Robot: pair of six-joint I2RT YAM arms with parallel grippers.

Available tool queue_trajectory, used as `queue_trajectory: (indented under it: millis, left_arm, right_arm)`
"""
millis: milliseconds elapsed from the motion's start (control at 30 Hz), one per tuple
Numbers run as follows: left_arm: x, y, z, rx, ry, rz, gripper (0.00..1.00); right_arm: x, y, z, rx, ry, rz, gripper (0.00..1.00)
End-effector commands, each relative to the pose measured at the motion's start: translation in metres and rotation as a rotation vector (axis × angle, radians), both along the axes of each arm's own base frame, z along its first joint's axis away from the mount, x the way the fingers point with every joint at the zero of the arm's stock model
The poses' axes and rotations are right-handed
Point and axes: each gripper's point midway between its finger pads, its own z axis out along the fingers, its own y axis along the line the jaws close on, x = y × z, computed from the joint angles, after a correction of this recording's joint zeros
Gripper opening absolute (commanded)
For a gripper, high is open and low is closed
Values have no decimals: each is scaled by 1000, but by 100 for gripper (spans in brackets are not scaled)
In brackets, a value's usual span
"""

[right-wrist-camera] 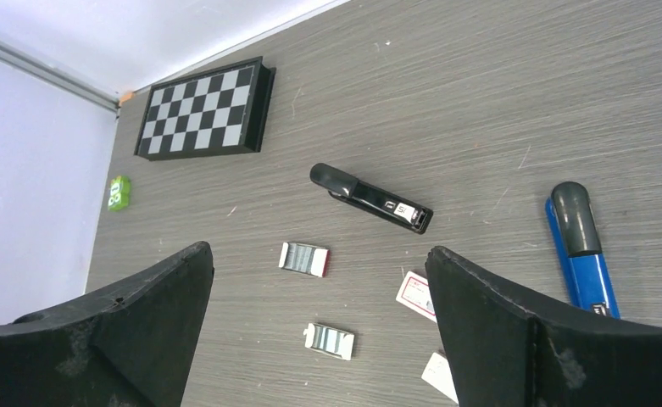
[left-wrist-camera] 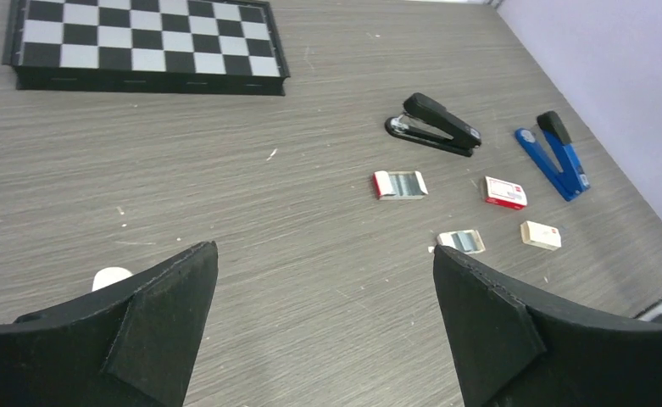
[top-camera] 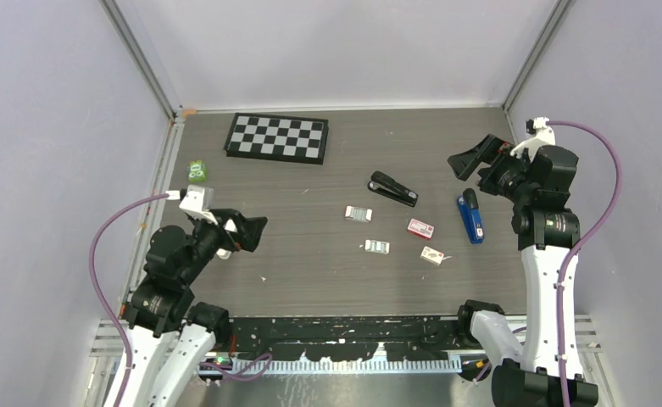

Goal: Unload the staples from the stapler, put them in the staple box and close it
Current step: Pick up the stapler from the center of the board.

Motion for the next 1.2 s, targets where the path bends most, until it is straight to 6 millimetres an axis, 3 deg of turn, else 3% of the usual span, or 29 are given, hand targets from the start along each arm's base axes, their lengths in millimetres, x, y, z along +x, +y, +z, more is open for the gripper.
queue_trajectory:
  millis: [0, 167, 333, 500, 567, 833, 1167]
  left_arm:
    - [9, 17, -7, 44, 20, 101, 100]
    - [16, 43, -16, 91, 59, 249, 100]
    - [19, 46, -27, 146, 132, 263, 100]
    - [30, 55, -52, 221, 246, 315, 100]
    - [32, 56, -66, 251, 319, 327, 100]
    - [37, 53, -67, 346, 346, 267, 100]
    - [58, 54, -104, 453, 489, 270, 100]
  right_arm:
    - [-4, 6, 15, 18, -30, 25, 100]
    - [-7, 19, 7, 10, -46, 124, 99]
    - [-15, 36, -7, -53, -85, 296, 99]
    - [-38, 65, -23, -120, -161, 587, 100]
    - [-42, 65, -29, -157, -155, 616, 100]
    - [-47, 68, -38, -187, -138, 648, 100]
    - [-52, 71, -43, -206, -131, 661, 99]
